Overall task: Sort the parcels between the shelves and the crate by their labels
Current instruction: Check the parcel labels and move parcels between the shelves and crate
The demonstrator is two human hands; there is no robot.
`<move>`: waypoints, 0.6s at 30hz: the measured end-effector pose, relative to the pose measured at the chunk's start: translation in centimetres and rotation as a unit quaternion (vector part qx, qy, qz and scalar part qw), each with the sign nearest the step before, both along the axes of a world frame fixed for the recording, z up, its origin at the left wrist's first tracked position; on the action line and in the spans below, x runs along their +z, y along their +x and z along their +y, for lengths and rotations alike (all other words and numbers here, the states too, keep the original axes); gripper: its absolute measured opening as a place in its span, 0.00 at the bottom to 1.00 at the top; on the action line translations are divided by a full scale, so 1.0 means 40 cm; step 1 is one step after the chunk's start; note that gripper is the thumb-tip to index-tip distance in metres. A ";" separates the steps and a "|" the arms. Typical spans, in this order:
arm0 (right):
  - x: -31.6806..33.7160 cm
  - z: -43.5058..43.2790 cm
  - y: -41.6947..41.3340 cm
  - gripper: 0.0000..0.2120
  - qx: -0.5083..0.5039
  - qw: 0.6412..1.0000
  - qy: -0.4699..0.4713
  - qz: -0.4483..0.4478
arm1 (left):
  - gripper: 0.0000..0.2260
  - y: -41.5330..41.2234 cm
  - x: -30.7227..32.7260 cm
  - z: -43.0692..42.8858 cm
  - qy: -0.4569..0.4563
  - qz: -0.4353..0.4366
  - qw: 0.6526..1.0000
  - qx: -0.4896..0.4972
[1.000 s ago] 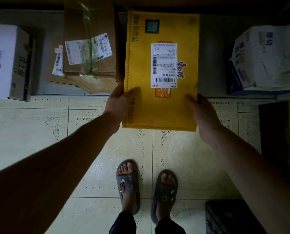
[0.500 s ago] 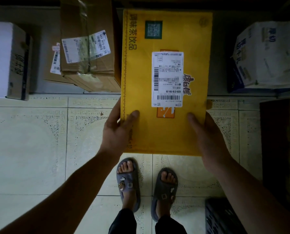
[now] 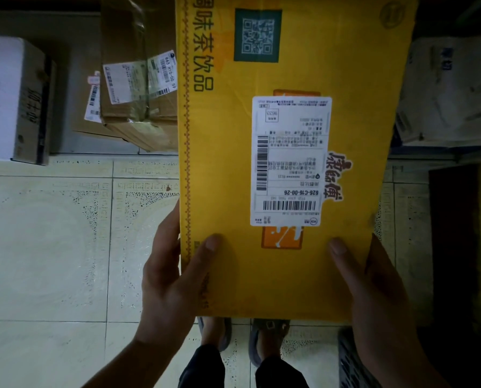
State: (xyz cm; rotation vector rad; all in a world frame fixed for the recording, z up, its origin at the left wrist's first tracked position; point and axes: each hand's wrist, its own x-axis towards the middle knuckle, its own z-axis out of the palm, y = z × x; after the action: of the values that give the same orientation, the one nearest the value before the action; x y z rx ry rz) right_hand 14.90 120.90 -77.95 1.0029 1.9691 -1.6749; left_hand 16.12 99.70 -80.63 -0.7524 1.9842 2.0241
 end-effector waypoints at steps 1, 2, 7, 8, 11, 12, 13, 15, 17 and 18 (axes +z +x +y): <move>0.001 0.000 0.002 0.21 -0.003 1.000 0.000 0.001 | 0.30 0.001 0.003 0.000 0.002 0.003 1.000 0.000; 0.002 0.001 0.005 0.20 -0.006 1.000 -0.002 0.003 | 0.30 0.003 0.006 0.001 0.003 0.006 1.000 -0.001; 0.000 0.001 0.018 0.22 -0.018 1.000 -0.004 0.011 | 0.30 0.008 0.006 0.000 -0.004 0.007 1.000 -0.002; -0.002 0.002 0.019 0.21 -0.015 1.000 -0.003 0.011 | 0.30 0.007 0.004 -0.001 -0.005 0.004 1.000 -0.005; -0.011 0.002 0.016 0.18 0.005 1.000 -0.003 0.011 | 0.30 0.003 -0.013 -0.003 -0.007 -0.006 1.000 -0.015; -0.016 0.003 0.012 0.17 0.011 1.000 0.000 0.014 | 0.30 -0.002 -0.020 -0.003 -0.005 -0.012 1.000 -0.019; -0.023 0.003 0.006 0.15 0.017 1.000 0.008 0.019 | 0.30 -0.009 -0.027 -0.003 -0.002 -0.019 1.000 -0.023; -0.043 0.007 -0.010 0.14 0.021 0.999 0.025 0.033 | 0.31 -0.028 -0.040 -0.001 0.005 -0.030 0.999 -0.028; -0.066 0.009 -0.032 0.13 0.016 0.998 0.035 0.040 | 0.32 -0.048 -0.059 0.001 0.011 -0.041 0.999 -0.024; -0.079 0.011 -0.045 0.11 0.013 0.998 0.035 0.041 | 0.32 -0.060 -0.069 0.002 0.013 -0.046 0.999 -0.023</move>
State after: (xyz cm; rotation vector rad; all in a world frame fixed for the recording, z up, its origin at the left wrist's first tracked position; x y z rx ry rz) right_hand 13.10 121.35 -81.10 0.9421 2.0966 -1.6694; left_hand 13.74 99.79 -83.40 -0.7718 1.9043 1.9495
